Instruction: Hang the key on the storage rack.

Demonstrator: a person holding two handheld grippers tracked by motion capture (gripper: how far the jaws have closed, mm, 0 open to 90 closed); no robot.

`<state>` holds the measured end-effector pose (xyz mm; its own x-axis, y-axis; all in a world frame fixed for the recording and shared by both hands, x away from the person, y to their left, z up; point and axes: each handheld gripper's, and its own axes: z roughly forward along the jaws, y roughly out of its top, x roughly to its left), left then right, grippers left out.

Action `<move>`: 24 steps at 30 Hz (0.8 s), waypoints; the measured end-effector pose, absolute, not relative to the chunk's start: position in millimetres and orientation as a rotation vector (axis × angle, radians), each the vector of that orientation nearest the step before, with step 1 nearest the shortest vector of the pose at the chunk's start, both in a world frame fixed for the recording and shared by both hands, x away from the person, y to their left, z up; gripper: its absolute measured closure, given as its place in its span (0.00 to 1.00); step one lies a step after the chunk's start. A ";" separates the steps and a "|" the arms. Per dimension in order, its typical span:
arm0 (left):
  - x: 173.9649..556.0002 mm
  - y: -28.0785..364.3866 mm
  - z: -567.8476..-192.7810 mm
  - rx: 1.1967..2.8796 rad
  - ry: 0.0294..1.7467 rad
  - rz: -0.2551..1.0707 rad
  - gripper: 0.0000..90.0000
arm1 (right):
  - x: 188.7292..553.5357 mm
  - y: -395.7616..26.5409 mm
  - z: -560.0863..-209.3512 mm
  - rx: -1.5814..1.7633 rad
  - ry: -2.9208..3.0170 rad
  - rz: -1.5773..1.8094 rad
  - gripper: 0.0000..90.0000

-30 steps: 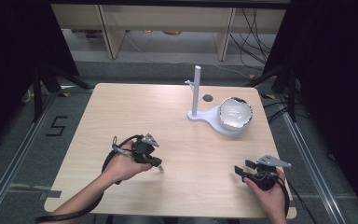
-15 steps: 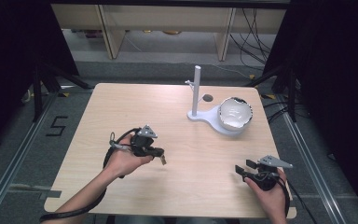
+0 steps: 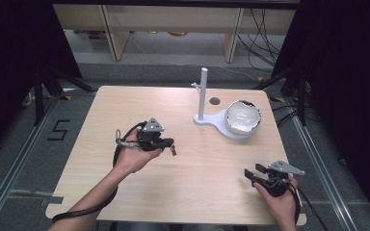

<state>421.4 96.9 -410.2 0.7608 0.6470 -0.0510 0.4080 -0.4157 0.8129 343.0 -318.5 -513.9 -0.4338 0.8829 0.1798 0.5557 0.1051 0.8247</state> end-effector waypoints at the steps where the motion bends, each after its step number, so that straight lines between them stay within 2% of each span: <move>1: 423.0 96.9 -408.0 2.061 0.784 0.354 0.99 | 343.1 -317.6 -514.2 1.409 2.029 1.267 0.47; 11: 435.8 93.6 -389.9 1.993 0.789 0.394 0.99 | 344.0 -317.5 -515.1 1.411 2.024 1.281 0.47; 24: 457.9 82.8 -385.3 1.906 0.821 0.416 0.99 | 344.4 -321.2 -513.1 1.385 2.052 1.245 0.47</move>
